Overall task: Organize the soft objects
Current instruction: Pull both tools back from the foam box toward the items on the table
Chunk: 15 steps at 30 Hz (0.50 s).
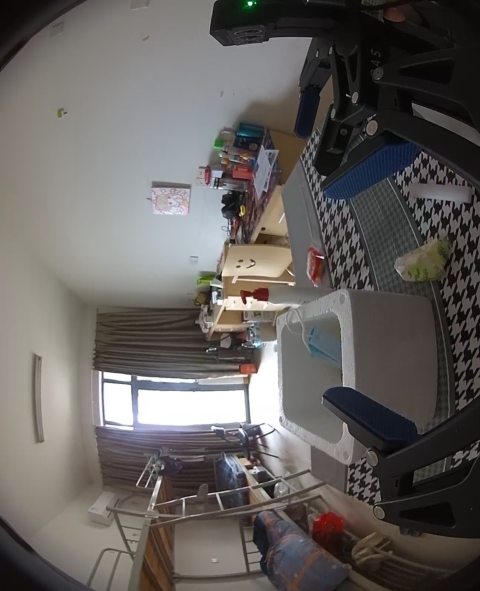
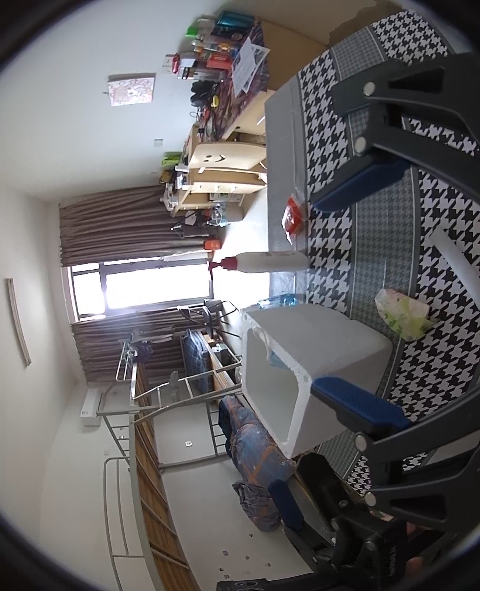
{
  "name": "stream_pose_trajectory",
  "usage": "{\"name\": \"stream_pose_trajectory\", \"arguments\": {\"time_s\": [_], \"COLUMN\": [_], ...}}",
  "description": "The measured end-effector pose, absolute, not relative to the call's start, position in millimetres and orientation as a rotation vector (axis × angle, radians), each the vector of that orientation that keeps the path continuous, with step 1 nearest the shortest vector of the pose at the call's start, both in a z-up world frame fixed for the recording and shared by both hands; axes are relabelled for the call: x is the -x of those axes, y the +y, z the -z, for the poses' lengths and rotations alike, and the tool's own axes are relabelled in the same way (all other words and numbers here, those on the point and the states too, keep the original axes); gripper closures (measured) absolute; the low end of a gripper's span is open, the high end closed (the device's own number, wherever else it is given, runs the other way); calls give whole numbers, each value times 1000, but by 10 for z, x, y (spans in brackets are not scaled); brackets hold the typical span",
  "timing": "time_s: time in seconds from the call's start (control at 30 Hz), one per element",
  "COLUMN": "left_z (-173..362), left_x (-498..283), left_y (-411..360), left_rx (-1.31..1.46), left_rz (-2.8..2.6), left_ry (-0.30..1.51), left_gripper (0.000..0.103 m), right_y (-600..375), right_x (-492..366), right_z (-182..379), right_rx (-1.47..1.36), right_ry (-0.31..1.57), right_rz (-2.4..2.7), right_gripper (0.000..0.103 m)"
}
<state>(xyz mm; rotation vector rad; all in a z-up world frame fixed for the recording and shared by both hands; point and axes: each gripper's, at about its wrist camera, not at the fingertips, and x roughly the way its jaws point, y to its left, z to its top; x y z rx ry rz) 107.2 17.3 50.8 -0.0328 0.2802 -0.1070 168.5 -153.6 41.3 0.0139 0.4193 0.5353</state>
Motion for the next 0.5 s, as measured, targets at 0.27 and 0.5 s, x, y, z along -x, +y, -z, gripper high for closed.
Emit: {"name": "stream_pose_trajectory", "arguments": {"time_s": [0.27, 0.5], "left_z": [-417, -378], "left_x": [-1106, -1106], "left_y": [141, 170], "left_rx": [41, 66], "left_rz": [128, 132], "left_ry": [300, 304], "left_gripper": [1, 1], "right_y": [-1574, -1655], "right_x": [-1650, -1664], "right_z": [-354, -277], "right_rx": [-15, -38], "right_ry": [410, 423], "right_rz": [-535, -524], "right_gripper": [10, 10]}}
